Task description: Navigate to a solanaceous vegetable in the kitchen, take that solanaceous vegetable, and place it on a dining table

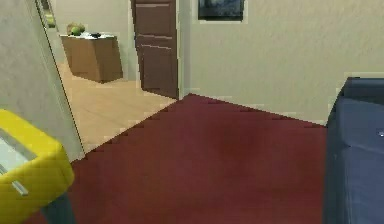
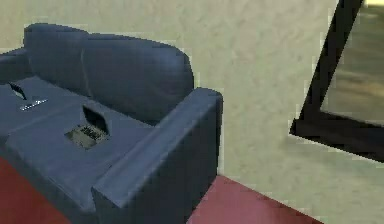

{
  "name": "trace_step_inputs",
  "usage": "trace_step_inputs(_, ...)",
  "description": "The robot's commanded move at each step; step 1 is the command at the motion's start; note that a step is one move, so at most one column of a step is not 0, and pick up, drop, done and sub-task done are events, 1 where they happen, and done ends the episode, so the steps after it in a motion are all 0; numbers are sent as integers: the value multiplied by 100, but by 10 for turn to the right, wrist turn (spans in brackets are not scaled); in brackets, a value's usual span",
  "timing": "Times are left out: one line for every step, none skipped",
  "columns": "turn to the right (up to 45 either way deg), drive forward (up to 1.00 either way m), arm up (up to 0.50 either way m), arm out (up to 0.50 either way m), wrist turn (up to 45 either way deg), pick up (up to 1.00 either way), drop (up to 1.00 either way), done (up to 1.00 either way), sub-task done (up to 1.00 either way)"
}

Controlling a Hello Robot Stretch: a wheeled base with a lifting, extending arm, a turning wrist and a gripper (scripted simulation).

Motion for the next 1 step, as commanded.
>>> trace_step_inputs(0, 100, 0, 0, 0, 0, 0, 0, 0)
